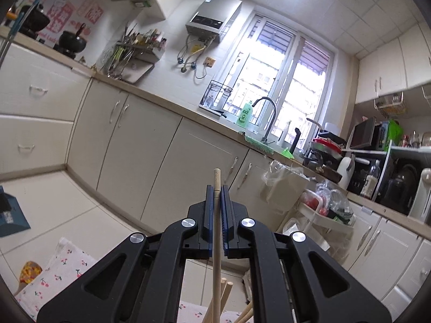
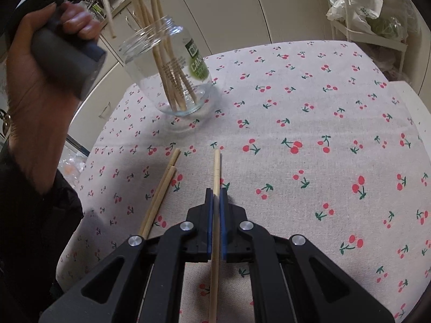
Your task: Organize utensils
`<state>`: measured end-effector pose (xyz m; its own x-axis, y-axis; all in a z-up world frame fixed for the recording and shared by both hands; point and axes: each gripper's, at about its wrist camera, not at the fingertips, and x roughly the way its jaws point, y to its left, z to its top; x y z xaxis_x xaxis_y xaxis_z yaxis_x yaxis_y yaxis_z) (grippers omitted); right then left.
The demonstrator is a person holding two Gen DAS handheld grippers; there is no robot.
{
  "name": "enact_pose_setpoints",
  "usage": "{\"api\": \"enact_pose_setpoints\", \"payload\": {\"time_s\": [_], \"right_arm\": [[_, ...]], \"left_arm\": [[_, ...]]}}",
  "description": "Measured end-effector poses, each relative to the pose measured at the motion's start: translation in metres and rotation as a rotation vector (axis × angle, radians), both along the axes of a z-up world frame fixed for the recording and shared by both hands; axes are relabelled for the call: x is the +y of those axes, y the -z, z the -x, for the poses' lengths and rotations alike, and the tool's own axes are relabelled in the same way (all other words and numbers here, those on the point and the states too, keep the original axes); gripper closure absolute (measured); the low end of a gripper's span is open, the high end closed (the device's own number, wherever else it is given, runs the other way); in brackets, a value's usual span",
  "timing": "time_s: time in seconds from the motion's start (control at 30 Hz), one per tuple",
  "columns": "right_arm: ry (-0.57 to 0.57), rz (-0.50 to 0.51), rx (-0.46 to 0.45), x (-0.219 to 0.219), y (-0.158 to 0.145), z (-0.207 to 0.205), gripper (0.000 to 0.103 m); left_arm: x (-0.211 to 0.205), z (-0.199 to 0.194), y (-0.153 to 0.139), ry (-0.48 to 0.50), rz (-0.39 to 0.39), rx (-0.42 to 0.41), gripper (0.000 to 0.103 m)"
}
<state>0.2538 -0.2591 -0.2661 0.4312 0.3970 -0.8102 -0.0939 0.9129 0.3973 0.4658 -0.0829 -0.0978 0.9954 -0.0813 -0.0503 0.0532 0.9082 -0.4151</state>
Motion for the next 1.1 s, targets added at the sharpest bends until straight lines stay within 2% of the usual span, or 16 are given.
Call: {"api": "enact_pose_setpoints", "payload": {"time_s": [0.17,0.5,0.67,0.77,0.9,1.1], "right_arm": [[-0.013,0.035,-0.008,0.004,-0.001,0.000,0.097],[-0.013,0.037,-0.007,0.004,-0.002,0.000,0.097],[-0.013,0.036,-0.006,0.004,-0.002,0.001,0.097],[-0.012,0.030,-0.004,0.003,-0.002,0.000,0.097],[-0.011,0.025,-0.002,0.002,-0.002,0.000,0.097],[-0.009,0.020,0.001,0.002,-0.002,0.000,0.097]], "left_arm": [[-0.008,0.003,0.016,0.002,-0.048,0.003,0.098],[-0.002,0.009,0.031,-0.004,-0.048,0.007,0.098],[0.004,0.008,0.023,0.005,0.001,0.005,0.098],[0.006,0.011,0.010,0.007,0.031,-0.036,0.098],[0.002,0.010,-0.001,0.006,0.034,-0.069,0.098],[-0.002,0.005,0.000,-0.010,0.044,-0.074,0.098]]}}
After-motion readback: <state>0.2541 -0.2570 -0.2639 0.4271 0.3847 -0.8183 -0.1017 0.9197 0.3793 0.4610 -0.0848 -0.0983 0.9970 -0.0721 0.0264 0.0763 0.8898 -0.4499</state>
